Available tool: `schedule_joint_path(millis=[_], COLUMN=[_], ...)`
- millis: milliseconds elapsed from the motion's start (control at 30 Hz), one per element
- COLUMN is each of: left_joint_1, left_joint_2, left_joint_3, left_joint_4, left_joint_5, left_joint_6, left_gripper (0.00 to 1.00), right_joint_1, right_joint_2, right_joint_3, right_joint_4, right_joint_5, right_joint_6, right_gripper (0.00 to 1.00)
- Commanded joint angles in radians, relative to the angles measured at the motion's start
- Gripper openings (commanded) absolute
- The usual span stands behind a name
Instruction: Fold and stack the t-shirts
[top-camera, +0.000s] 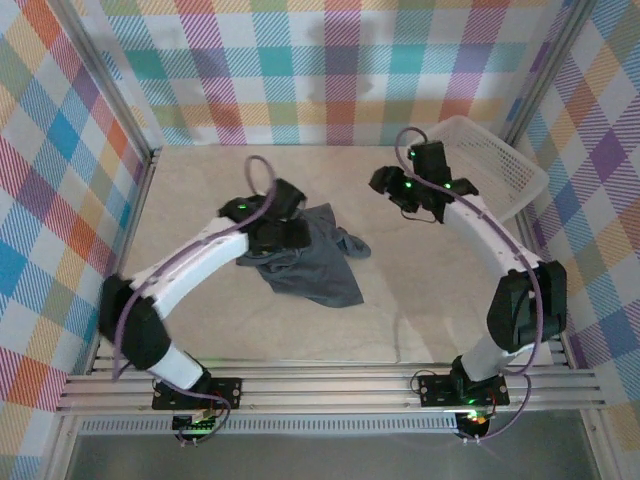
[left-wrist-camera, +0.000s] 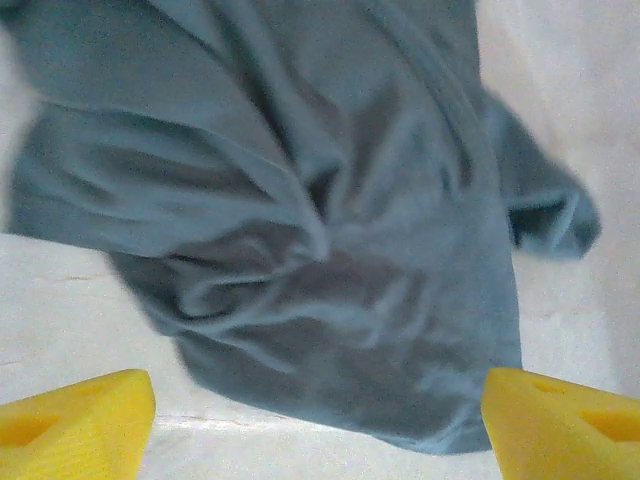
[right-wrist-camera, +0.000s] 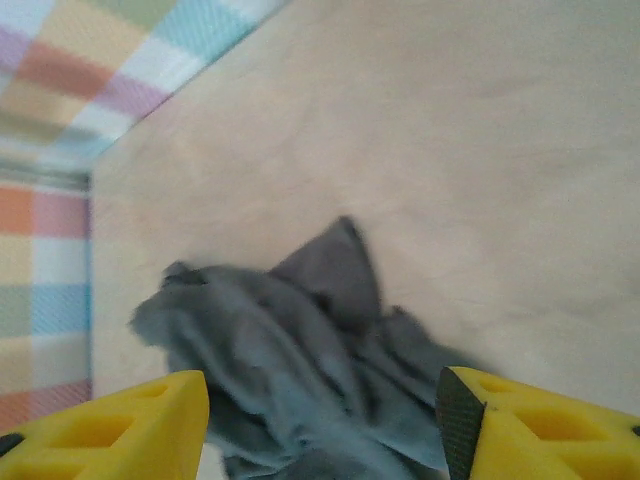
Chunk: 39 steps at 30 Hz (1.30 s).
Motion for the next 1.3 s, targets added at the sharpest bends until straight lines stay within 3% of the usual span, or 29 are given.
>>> schedule_joint_path(millis=[0, 233, 367, 400, 433, 467, 500, 733, 933, 1067, 1267], left_joint_1=[-0.081, -0.121, -0.119, -0.116, -0.116, -0.115, -0.115, -0.099, 0.018, 0.129, 0.299], left_joint_2=[0.181, 0.506, 0.641, 0.650, 0.647, 0.629, 0.591, 0.194, -0.170, -0.371, -0.600], left_joint_3=[0.112, 0.341, 0.438, 0.429, 0.412, 0.384, 0.347, 0.085, -0.189, -0.322, -0.436], left_joint_4=[-0.029, -0.109, -0.181, -0.173, -0.157, -0.133, -0.106, -0.020, 0.023, 0.019, 0.014], left_joint_5=[0.002, -0.066, -0.162, -0.176, -0.185, -0.204, -0.221, -0.282, -0.136, -0.092, -0.047], left_joint_6=[0.084, 0.048, 0.032, 0.031, 0.031, 0.032, 0.029, -0.021, -0.079, -0.121, -0.128], left_gripper=[0.86, 0.87, 0.72, 0.64, 0.50, 0.20, 0.01, 0.00, 0.00, 0.00, 0.00], right_joint_1=[0.004, -0.029, -0.042, -0.042, -0.043, -0.042, -0.043, 0.029, 0.146, 0.181, 0.171], right_joint_2=[-0.052, -0.127, -0.128, -0.125, -0.121, -0.111, -0.095, 0.059, 0.210, 0.298, 0.432], right_joint_3=[-0.077, -0.172, -0.183, -0.185, -0.187, -0.190, -0.193, -0.210, -0.180, -0.161, -0.094], right_joint_4=[-0.067, -0.073, -0.090, -0.091, -0.091, -0.087, -0.084, 0.015, 0.105, 0.177, 0.233], right_joint_5=[0.048, 0.035, 0.004, -0.003, -0.011, -0.023, -0.042, -0.193, -0.323, -0.318, -0.230], right_joint_6=[0.009, -0.004, -0.009, -0.007, -0.004, 0.003, 0.015, 0.208, 0.462, 0.577, 0.613], right_gripper=[0.62, 0.63, 0.63, 0.63, 0.63, 0.63, 0.63, 0.60, 0.66, 0.73, 0.68])
